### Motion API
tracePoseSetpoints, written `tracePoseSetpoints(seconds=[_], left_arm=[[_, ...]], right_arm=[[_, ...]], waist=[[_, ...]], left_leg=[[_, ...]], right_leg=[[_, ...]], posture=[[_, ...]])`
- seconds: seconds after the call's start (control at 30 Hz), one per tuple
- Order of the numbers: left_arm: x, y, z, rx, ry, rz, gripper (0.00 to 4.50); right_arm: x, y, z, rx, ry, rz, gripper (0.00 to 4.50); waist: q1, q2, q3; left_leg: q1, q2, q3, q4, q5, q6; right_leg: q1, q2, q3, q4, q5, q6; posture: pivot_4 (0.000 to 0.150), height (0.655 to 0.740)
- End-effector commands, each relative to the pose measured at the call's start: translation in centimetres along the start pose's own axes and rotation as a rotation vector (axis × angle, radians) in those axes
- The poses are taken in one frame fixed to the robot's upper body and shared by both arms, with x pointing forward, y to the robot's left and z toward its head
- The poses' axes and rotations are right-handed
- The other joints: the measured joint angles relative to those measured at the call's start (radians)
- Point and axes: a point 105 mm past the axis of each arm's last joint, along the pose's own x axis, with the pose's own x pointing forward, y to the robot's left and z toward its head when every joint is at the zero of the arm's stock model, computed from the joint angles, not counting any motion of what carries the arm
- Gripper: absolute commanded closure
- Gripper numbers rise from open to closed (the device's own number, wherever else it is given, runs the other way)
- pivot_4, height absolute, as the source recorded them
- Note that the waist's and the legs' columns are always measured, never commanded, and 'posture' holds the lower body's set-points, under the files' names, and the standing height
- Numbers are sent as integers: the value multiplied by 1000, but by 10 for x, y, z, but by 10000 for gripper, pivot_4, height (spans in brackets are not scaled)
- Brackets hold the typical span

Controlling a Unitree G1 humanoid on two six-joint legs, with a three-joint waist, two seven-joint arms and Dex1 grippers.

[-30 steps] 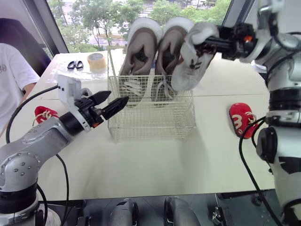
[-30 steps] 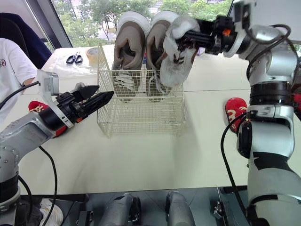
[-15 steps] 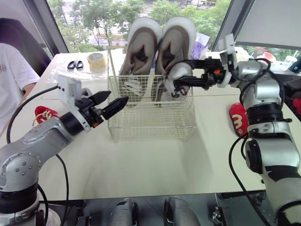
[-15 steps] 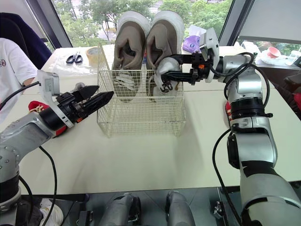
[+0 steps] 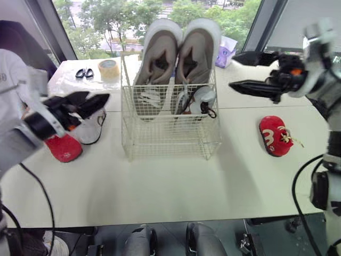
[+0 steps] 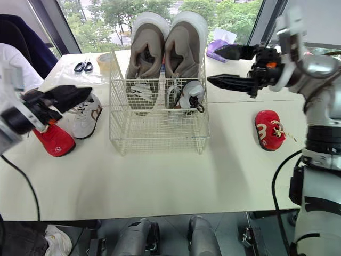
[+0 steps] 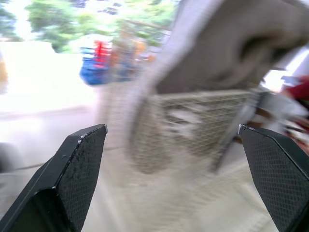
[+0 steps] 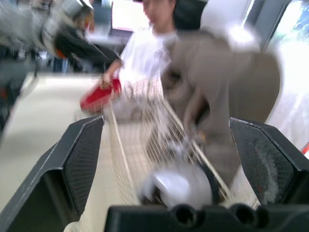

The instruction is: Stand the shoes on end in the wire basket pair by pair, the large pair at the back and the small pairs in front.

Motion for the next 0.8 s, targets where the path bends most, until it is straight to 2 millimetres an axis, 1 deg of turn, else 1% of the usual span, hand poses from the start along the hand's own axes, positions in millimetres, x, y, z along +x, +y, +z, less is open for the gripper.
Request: tracePoseSetpoints(seconds=[0.03,0.07,0.13,0.17,0.2,0.23,0.3,0.4,0.47,0.53,0.57,0.63,0.7,0.73,0.8], left_arm=[[8,51,-1,128,166,214,0],[9,59,-3,143,202,238,0],[25,76,-6,135,296,238,0],[33,85,-7,143,344,249,0],[39,94,-9,155,389,267,0],[45,101,-9,167,417,280,0],[57,105,-8,155,443,273,0],[71,104,-10,175,472,246,0],[76,103,-14,188,488,236,0],[79,111,-34,311,575,263,0],[79,114,-44,338,607,272,0],[79,120,-63,346,637,299,0],[80,119,-82,337,671,284,0],[79,119,-92,332,691,279,2544],[77,122,-104,335,718,300,8662]], right_arm=[[14,36,3,-3,82,116,169],[17,40,1,6,101,130,169],[24,67,-15,26,205,255,169],[25,78,-22,27,254,306,169],[25,85,-29,17,296,335,169],[26,87,-33,-1,318,337,169],[27,88,-41,-26,345,326,169],[27,88,-49,-48,356,291,169],[26,88,-51,-51,353,271,169],[25,89,-51,-51,340,232,169],[26,90,-50,-51,330,214,169],[27,89,-48,-60,313,174,169],[26,88,-48,-67,310,137,169],[24,88,-49,-70,316,119,31],[22,89,-49,-73,328,96,0]], waist=[[2,0,0],[3,0,0],[12,0,0],[20,-2,0],[27,-2,0],[27,-2,0],[32,-4,0],[26,-7,0],[24,-8,0],[21,-8,0],[21,-8,0],[21,-8,0],[23,-8,0],[24,-9,0],[26,-9,0]], left_leg=[[0,0,0,0,0,0],[0,0,0,0,0,-1],[0,0,1,0,0,-1],[-1,-1,1,0,0,0],[-2,0,1,1,0,0],[-4,-1,1,1,1,0],[-5,-2,4,2,0,1],[-8,-3,6,2,-2,4],[-12,-3,7,3,-1,3],[-14,-3,9,3,1,-1],[-15,-3,10,3,1,-1],[-15,-3,10,3,1,-1],[-15,-1,9,3,1,-1],[-15,0,9,4,1,-1],[-14,0,7,4,-1,3]], right_leg=[[0,0,0,0,0,-1],[0,1,-1,0,-1,-2],[0,0,0,0,-2,-3],[0,1,-1,0,-2,-3],[-2,1,-1,0,-2,-3],[-2,1,-1,0,-1,-2],[-3,1,-1,-1,0,0],[-6,0,0,-2,0,0],[-11,-1,0,0,0,1],[-14,-1,1,0,0,1],[-14,-1,1,0,0,1],[-15,-1,1,0,0,1],[-15,-1,1,1,0,1],[-15,-1,1,1,0,1],[-14,-1,1,1,0,1]], posture=[[1500,7400],[1500,7400],[1500,7400],[1500,7400],[1500,7400],[1500,7400],[1500,7400],[1500,7400],[1500,7400],[1500,7400],[1500,7400],[1500,7400],[1500,7400],[1500,7400],[1500,7400]])
